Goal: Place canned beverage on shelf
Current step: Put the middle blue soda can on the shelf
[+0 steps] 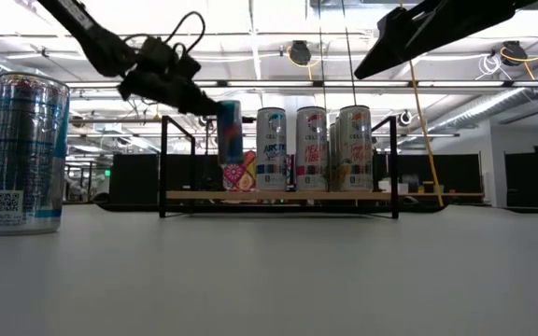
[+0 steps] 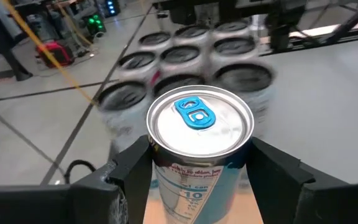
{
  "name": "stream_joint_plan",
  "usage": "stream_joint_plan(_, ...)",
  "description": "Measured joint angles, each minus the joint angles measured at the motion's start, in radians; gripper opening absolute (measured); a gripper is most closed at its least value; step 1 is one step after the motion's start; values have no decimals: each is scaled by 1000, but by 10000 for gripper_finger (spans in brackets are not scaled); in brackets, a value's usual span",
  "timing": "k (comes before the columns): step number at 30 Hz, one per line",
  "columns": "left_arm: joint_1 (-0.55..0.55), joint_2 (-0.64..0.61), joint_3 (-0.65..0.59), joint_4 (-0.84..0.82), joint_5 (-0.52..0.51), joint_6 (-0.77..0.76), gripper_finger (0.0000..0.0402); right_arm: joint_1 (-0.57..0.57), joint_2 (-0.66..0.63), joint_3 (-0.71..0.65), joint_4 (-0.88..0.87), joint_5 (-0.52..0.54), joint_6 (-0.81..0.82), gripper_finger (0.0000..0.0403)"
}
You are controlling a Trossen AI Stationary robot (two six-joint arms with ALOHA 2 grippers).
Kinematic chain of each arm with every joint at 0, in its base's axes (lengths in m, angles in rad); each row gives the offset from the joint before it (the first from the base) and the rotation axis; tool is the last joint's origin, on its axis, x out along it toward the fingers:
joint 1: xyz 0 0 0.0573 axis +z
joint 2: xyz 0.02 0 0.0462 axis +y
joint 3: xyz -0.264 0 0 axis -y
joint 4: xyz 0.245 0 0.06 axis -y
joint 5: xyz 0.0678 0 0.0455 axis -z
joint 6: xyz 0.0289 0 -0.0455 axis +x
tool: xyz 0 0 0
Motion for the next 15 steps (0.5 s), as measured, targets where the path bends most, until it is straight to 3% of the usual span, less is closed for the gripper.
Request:
stream_joint_plan(6,40,67,1,72,26,-8,219,-5,0,0,3,1,-7,351)
stream_joint_plan(15,44,82,100,-17,32,9,219,-44,0,0,31,2,-32,351)
